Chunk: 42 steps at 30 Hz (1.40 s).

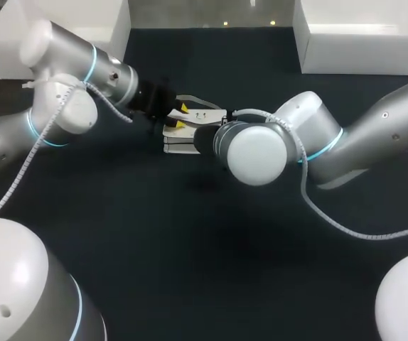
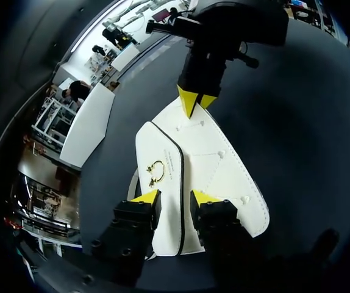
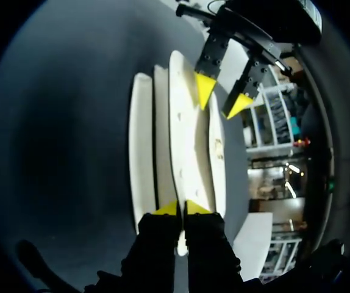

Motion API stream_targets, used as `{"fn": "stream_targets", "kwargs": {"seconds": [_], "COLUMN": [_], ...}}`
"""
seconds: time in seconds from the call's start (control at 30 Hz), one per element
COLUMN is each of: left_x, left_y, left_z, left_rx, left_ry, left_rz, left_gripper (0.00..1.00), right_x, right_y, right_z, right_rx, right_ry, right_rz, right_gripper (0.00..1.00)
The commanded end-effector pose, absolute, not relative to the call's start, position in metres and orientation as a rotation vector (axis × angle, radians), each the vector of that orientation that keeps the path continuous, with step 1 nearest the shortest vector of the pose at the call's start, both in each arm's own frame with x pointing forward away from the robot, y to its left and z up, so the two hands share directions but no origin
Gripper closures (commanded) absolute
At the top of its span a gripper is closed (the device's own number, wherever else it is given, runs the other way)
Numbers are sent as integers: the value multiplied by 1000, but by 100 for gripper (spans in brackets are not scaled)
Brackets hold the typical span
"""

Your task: Pick up the bag, open it, inspect its contents, close it, and place it on the opposite side

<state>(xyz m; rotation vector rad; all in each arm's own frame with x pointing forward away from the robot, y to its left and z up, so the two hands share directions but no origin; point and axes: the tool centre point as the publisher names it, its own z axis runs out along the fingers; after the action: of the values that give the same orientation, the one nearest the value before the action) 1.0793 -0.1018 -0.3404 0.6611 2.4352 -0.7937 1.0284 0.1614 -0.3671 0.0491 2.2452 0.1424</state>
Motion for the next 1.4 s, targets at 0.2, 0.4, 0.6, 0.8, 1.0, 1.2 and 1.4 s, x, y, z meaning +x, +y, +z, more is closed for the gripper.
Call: {"fn": "stream_targets", "kwargs": {"seconds": [0.2, 0.4, 0.6, 0.8, 1.0, 1.2, 1.4], "left_x": [1088, 1092, 1093, 1100, 1106, 1110, 1121], "left_y": [-109, -114, -116, -119, -122, -119, -110], "left_z": [-346, -350, -352, -353, -356, -351, -336], "left_rx": [667, 675, 671, 628, 608, 588, 512], "left_ry": [2401, 2397, 2389, 2371, 2381, 2438, 2538], "left_rz": [-771, -754, -735, -741, -719, -710, -754], "left_gripper": [70, 72, 77, 77, 96, 100, 100], "right_x": [1026, 1026, 1026, 1026, 1026, 1026, 1026], "right_y": [159, 159, 159, 159, 159, 159, 159], "right_z": [-371, -371, -371, -371, -371, -371, -371], "right_rx": [36, 36, 36, 36, 36, 36, 36], "right_ry": [2162, 2162, 2162, 2162, 2162, 2162, 2162], "right_rz": [176, 176, 176, 176, 176, 176, 176], "right_gripper": [100, 100, 100, 100, 100, 100, 100]}}
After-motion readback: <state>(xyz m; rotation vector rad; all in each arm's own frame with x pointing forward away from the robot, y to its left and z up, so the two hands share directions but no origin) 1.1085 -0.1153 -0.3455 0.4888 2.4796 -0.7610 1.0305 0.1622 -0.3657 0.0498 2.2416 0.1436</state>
